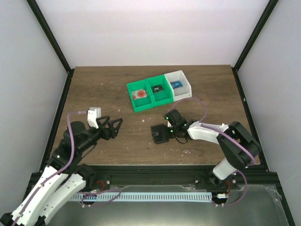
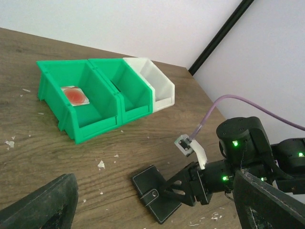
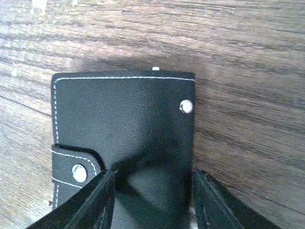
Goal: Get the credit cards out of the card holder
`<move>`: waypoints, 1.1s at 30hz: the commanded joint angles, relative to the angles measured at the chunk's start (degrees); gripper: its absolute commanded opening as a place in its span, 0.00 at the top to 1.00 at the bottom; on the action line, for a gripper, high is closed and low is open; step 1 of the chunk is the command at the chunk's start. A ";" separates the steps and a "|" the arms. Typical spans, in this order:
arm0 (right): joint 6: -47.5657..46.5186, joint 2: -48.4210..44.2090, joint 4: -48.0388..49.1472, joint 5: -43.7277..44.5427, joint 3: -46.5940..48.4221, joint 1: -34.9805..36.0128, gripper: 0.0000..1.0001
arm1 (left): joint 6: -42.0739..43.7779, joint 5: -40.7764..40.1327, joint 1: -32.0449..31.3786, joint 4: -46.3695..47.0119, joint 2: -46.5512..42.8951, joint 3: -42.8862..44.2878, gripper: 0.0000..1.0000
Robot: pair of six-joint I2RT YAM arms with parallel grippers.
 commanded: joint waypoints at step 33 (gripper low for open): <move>12.99 -12.69 4.18 -6.46 6.10 11.16 1.00 | -19.68 33.44 -1.07 34.44 29.57 -14.14 0.41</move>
